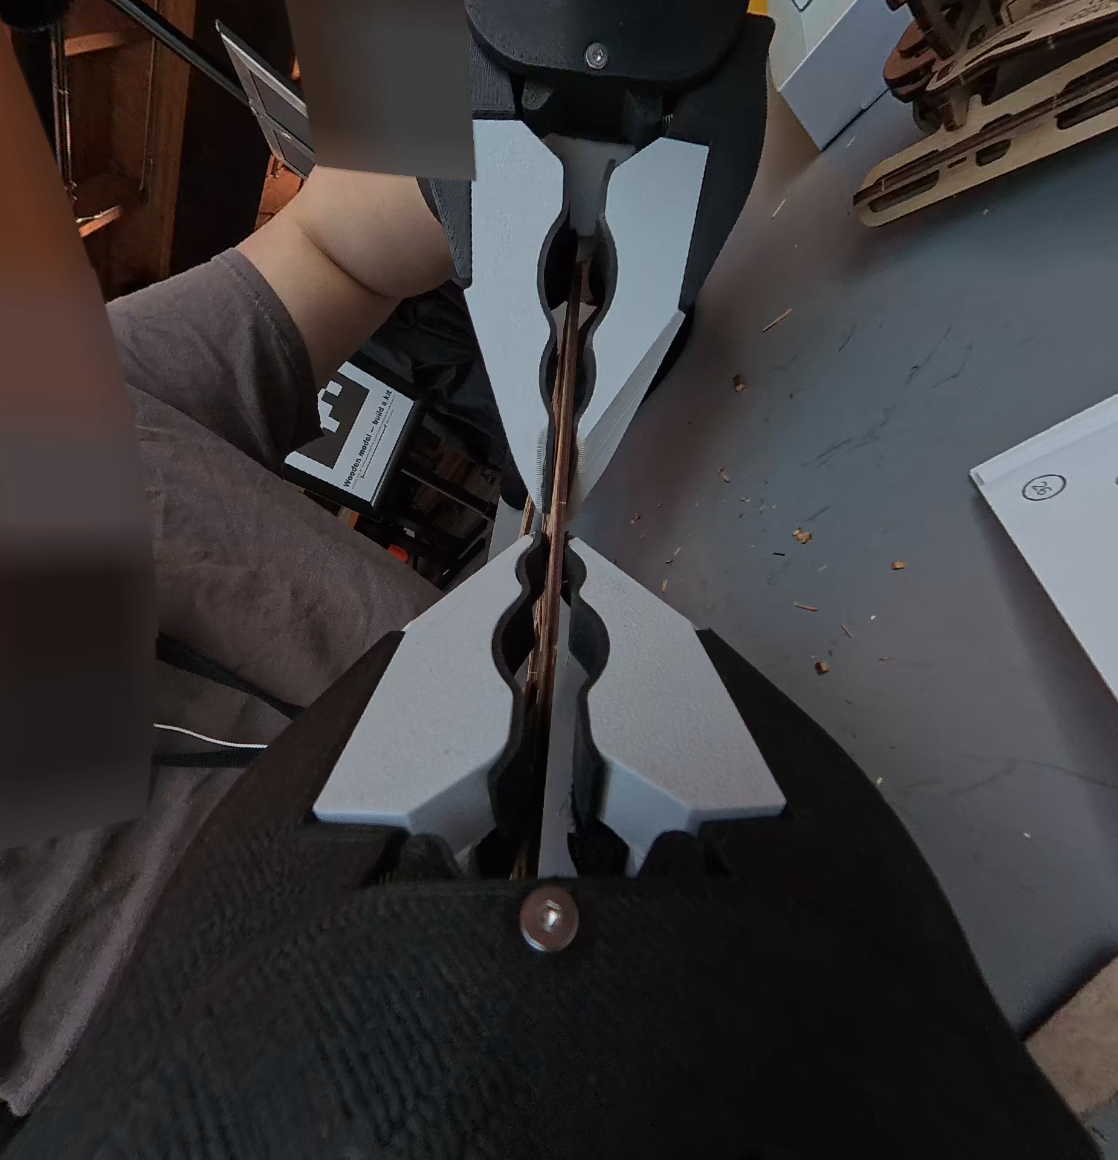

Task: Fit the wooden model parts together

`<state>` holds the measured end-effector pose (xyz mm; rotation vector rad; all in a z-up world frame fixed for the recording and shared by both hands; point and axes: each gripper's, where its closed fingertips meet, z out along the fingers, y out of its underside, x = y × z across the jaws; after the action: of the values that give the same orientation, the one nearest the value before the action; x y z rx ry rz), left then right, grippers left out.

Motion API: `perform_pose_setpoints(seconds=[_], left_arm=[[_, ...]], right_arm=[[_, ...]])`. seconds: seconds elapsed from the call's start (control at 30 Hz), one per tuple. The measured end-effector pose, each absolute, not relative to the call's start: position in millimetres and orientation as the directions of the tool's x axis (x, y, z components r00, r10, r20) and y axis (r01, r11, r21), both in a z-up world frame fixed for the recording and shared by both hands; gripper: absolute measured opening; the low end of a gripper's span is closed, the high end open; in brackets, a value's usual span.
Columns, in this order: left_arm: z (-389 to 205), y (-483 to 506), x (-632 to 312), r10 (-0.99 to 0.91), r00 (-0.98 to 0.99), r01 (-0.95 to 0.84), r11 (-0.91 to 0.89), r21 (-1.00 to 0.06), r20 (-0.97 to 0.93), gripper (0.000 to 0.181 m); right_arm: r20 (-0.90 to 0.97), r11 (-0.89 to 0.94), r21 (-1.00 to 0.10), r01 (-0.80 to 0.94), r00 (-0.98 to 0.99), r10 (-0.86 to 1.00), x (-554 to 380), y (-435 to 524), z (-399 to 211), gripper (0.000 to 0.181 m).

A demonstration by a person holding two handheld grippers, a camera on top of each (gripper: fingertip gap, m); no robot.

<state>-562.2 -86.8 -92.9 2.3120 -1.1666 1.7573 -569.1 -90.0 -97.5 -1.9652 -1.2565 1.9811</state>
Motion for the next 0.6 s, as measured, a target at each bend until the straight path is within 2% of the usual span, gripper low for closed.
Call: perform_pose_setpoints(seconds=[0.33,0.6], left_arm=[[-101,-93,-562,-0.553,0.105,-0.61,-0.692,-0.386,0.826,0.0],[-98,-85,-564,-0.552,0.109,-0.578,-0.712,-0.399,0.827,0.0]], right_arm=[[-0.803,-0.654,-0.57,0.497,-0.166,0.573,-569,-91,-103,0.001],[-0.804,-0.66,-0.569,0.49,-0.164,0.571,-568,-89,-103,0.001]])
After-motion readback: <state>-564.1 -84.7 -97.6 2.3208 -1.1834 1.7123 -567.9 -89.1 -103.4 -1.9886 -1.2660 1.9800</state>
